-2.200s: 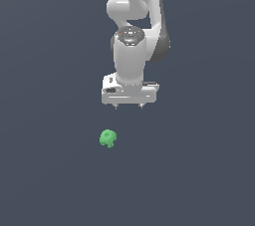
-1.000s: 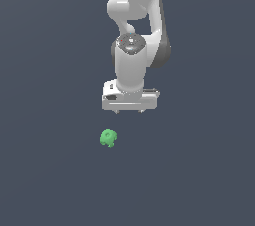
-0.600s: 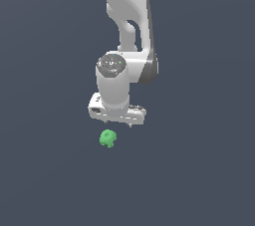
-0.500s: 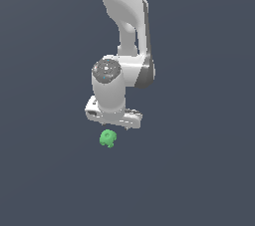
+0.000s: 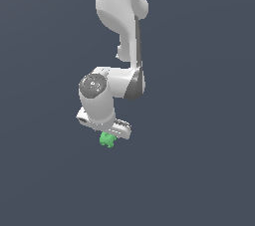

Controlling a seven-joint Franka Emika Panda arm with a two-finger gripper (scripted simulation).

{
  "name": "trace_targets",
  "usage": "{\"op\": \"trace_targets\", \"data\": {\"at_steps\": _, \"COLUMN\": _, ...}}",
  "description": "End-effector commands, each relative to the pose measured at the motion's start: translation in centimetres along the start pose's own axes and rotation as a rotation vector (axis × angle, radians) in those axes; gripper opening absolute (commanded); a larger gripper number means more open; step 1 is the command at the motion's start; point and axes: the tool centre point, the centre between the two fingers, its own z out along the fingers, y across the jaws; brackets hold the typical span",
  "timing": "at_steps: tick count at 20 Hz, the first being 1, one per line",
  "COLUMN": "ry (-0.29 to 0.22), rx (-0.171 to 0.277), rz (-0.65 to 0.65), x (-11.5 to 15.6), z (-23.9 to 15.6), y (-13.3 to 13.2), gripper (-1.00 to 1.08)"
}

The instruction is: Pick up the object and move it to a goal position.

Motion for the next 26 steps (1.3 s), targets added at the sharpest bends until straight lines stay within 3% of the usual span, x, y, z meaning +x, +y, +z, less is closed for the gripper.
{"op": "trace_targets", "data": {"at_steps": 1, "ry": 0.0, "rx": 0.0, "rz": 0.01, "x": 0.2, "z": 0.2, "y": 0.2, "gripper": 1.0}}
{"op": "trace_targets", "data": {"at_steps": 21, "ry": 0.0, "rx": 0.0, "rz": 0.011, "x": 0.2, "z": 5.3, "y": 0.2, "gripper": 1.0}}
{"op": "trace_targets", "data": {"at_steps": 22, "ry": 0.0, "rx": 0.0, "rz": 0.011, "x": 0.2, "z": 5.3, "y": 0.2, "gripper": -1.0}}
{"op": "trace_targets", "data": {"at_steps": 26, "ry": 0.0, "rx": 0.0, "rz": 0.011, "x": 0.2, "z": 5.3, "y": 0.2, "gripper": -1.0}}
